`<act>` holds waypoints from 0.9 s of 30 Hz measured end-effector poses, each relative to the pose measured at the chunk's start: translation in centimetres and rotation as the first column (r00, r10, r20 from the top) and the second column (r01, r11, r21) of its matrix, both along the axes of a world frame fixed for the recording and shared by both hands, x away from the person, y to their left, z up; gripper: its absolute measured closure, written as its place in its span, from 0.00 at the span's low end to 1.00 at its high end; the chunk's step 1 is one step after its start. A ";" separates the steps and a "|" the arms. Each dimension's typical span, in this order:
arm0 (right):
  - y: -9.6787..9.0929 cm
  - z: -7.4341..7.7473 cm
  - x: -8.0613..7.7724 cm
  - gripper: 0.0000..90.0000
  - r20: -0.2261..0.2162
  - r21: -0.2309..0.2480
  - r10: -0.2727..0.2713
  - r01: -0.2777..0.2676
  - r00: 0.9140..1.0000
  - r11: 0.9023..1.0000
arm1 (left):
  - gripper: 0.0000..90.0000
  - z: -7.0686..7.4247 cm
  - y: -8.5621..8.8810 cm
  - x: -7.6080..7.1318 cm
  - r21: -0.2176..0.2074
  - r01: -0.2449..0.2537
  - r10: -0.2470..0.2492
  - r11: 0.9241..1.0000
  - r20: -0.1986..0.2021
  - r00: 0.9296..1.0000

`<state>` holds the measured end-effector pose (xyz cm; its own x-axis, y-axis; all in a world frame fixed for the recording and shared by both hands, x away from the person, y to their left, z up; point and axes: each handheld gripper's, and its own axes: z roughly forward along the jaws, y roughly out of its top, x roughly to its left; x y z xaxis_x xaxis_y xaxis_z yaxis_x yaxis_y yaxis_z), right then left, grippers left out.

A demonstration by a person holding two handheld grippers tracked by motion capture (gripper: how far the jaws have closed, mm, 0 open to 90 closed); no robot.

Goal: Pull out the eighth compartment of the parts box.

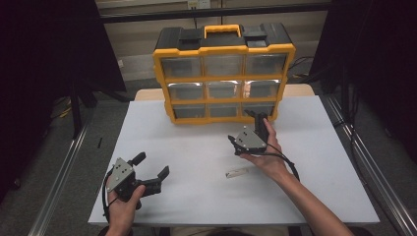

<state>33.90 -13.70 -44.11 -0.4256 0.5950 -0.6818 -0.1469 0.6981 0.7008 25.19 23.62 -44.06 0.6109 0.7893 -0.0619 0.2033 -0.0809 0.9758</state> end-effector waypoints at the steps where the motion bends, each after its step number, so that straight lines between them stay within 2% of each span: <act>1: 0.1 0.1 0.2 0.02 0.008 -0.005 0.004 -0.004 1.000 1.000 | 0.04 0.0 0.0 0.0 0.001 0.000 0.000 1.000 0.001 1.000; 3: 0.3 0.1 0.4 0.06 0.020 -0.028 0.010 -0.009 1.000 1.000 | 0.04 0.0 0.0 0.0 0.002 0.000 0.000 1.000 0.000 1.000; 4: 0.4 0.1 0.4 0.09 0.030 -0.057 0.004 -0.002 1.000 0.998 | 0.04 0.0 0.0 0.0 0.005 0.001 -0.001 1.000 0.000 1.000; 6: 0.7 0.0 0.7 0.08 0.028 -0.079 0.020 -0.018 0.999 0.997 | 0.04 0.0 0.0 0.0 0.000 0.006 -0.006 1.000 0.000 1.000; 9: 1.0 -0.3 1.1 0.09 0.048 -0.110 0.006 -0.001 0.999 0.994 | 0.04 0.0 0.0 0.0 0.003 0.009 -0.009 1.000 0.002 1.000; 12: 1.3 -0.7 1.5 0.10 0.105 -0.174 -0.005 0.023 0.994 0.984 | 0.04 0.0 0.0 0.0 0.009 0.007 -0.007 1.000 0.005 1.000; 13: 1.3 -0.8 1.7 0.10 0.111 -0.194 -0.006 0.028 0.994 0.981 | 0.04 0.0 -0.1 0.0 0.002 0.016 -0.016 1.000 0.001 1.000; 23: 1.6 -1.5 3.3 0.12 0.133 -0.271 -0.035 0.070 0.991 0.960 | 0.04 0.0 0.0 0.0 0.004 0.016 -0.016 1.000 0.001 1.000; 26: 1.4 -1.6 4.0 0.14 0.152 -0.314 -0.041 0.088 0.988 0.945 | 0.04 0.0 -0.1 0.0 0.004 0.009 -0.009 1.000 -0.002 1.000; 27: 1.4 -1.6 4.1 0.14 0.163 -0.319 -0.041 0.092 0.986 0.943 | 0.04 0.0 -0.1 0.0 0.003 0.008 -0.008 1.000 0.001 1.000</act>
<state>38.01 -12.34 -45.68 -0.2692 0.3539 -0.8957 -0.1795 0.8953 0.4077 25.23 23.55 -44.05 0.6173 0.7845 -0.0589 0.2021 -0.0859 0.9756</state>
